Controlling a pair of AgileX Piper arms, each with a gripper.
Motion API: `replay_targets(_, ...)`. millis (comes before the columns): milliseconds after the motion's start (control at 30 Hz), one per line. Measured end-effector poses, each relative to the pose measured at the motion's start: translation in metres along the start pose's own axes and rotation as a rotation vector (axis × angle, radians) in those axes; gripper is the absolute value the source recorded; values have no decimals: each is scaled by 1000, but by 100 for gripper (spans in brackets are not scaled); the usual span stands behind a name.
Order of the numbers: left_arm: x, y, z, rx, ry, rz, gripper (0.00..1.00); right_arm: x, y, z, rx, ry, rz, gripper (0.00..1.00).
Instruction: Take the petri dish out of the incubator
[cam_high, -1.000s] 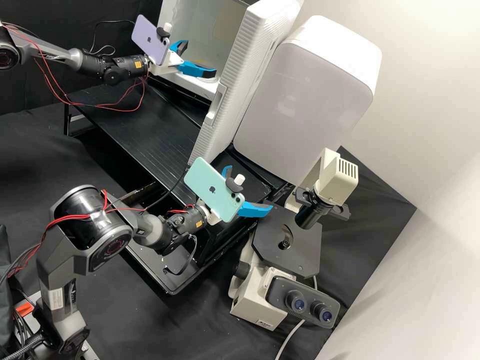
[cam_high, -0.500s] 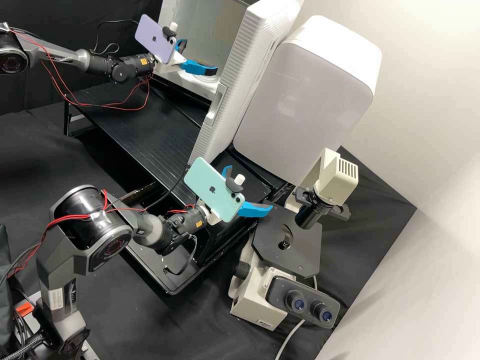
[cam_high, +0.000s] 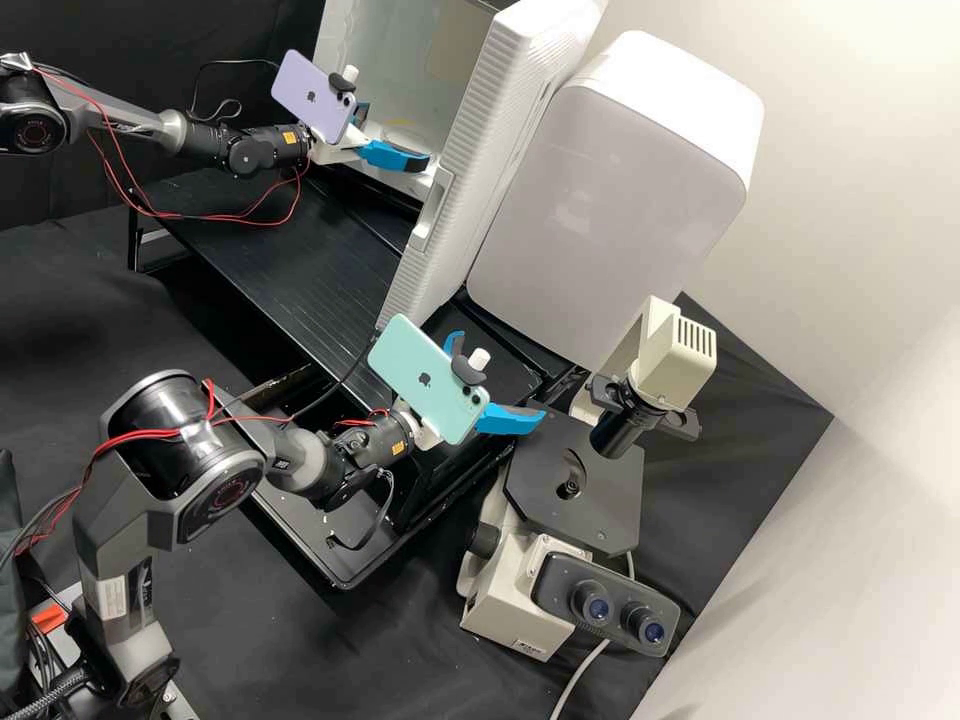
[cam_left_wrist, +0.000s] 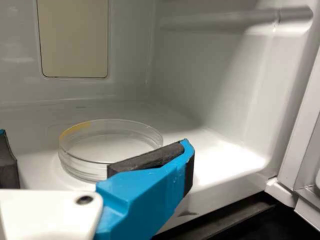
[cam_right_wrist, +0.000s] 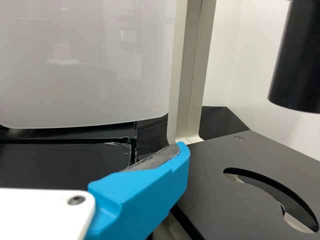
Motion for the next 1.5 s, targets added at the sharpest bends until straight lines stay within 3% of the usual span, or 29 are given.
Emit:
replay_targets(167,2,9,-1,13,63,-22,100,0,0,0,0,0,0,100)
replay_targets(200,3,10,-1,45,80,-30,100,0,0,0,0,0,0,100)
replay_targets(333,6,17,-1,42,136,-95,100,0,0,0,0,0,0,100)
replay_targets(367,7,17,0,66,138,-112,100,0,0,0,0,0,0,100)
replay_targets(500,9,23,3,48,134,-137,100,0,0,0,0,0,0,100)
replay_targets(1000,21,15,23,51,82,-126,100,0,0,0,0,0,0,100)
replay_targets(1500,25,12,28,45,87,-116,100,0,0,0,0,0,0,100)
